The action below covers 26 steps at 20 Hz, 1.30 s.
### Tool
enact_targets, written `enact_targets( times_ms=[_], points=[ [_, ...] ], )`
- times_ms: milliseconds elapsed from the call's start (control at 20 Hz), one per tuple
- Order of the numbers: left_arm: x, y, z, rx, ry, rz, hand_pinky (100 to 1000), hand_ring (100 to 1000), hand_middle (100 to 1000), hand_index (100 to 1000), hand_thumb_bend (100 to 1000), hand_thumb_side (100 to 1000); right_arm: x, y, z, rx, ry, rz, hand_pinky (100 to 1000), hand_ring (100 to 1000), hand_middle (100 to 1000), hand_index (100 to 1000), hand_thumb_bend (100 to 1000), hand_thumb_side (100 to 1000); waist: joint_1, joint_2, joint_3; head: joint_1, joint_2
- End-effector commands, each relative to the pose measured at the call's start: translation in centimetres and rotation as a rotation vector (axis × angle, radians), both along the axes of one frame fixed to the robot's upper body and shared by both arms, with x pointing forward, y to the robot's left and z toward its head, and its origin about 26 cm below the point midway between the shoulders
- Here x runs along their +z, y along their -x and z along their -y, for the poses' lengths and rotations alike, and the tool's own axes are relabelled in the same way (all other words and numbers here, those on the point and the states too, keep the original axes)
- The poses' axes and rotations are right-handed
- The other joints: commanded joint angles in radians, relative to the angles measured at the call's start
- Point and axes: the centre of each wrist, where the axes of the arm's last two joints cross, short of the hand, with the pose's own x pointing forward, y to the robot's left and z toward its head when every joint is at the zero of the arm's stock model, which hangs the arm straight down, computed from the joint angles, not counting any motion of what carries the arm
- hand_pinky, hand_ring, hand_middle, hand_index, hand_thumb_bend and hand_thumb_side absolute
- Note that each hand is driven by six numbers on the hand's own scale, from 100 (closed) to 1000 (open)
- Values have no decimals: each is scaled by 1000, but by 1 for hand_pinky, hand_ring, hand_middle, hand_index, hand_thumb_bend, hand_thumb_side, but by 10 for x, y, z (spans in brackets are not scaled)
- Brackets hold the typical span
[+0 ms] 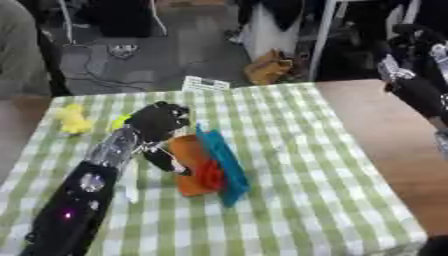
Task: Pick up objects on the table and place them in the box.
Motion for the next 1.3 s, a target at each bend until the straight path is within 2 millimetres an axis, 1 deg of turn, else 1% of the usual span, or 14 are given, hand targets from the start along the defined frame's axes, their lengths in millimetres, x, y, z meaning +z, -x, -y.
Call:
enact_targets(
  times_ms=[50, 100, 150, 200, 250, 300, 350, 450, 500, 650, 800, 1000, 1300],
  points=[
    [39, 8, -29, 51, 261, 128, 695, 757, 811, 857, 628, 785, 9, 0, 4, -10, 14, 28, 355, 557, 628, 874, 356, 638, -15, -12, 6, -8, -7],
    [45, 13, -40, 62, 384, 157, 643, 723, 786, 850, 543, 819, 9, 1, 5, -12, 14, 28, 355, 557, 628, 874, 355, 638, -14, -11, 10, -10, -8],
    [50, 19, -48, 61, 489, 169, 643, 723, 786, 850, 543, 819, 9, 1, 5, -14, 14, 29, 355, 557, 628, 874, 355, 638, -14, -10, 12, -11, -8],
    [54, 25, -55, 53, 606, 179, 582, 695, 762, 845, 383, 898, 9, 1, 5, -16, 15, 29, 355, 557, 629, 875, 355, 638, -14, -10, 15, -13, -8],
    [57, 31, -61, 37, 713, 178, 582, 695, 762, 845, 383, 898, 9, 1, 6, -17, 15, 29, 355, 557, 629, 875, 355, 638, -13, -9, 16, -14, -9],
    [60, 36, -67, 16, 824, 174, 535, 682, 747, 836, 321, 948, 9, 1, 6, -19, 15, 30, 355, 557, 629, 875, 354, 639, -13, -9, 18, -15, -9],
    [63, 42, -73, -7, 923, 163, 517, 677, 744, 837, 283, 980, 9, 1, 6, -19, 15, 31, 355, 557, 630, 875, 353, 639, -13, -8, 20, -16, -10],
    [68, 51, -82, -48, 1075, 139, 514, 678, 743, 838, 277, 990, 9, 1, 6, -19, 15, 31, 355, 558, 630, 875, 352, 639, -13, -8, 21, -16, -12],
    [67, 55, -86, -61, 1139, 115, 486, 666, 733, 837, 226, 1000, 9, 1, 6, -20, 15, 32, 356, 558, 630, 875, 352, 639, -13, -7, 22, -16, -13],
    [67, 65, -98, -90, 1317, 43, 483, 667, 734, 841, 226, 1000, 10, 1, 7, -23, 16, 33, 356, 558, 630, 875, 351, 639, -12, -7, 24, -16, -15],
    [67, 72, -107, -95, 1411, 31, 481, 667, 731, 840, 226, 1000, 10, 1, 7, -24, 16, 35, 356, 558, 630, 875, 351, 639, -12, -6, 24, -17, -17],
    [64, 77, -114, -87, 1473, 32, 472, 660, 724, 845, 231, 1000, 10, 1, 7, -26, 15, 36, 356, 558, 630, 875, 351, 639, -11, -5, 25, -19, -19],
    [60, 81, -117, -82, 1514, 28, 463, 655, 720, 849, 230, 1000, 10, 1, 7, -25, 14, 37, 356, 558, 630, 876, 350, 638, -12, -5, 27, -21, -19]
  ],
)
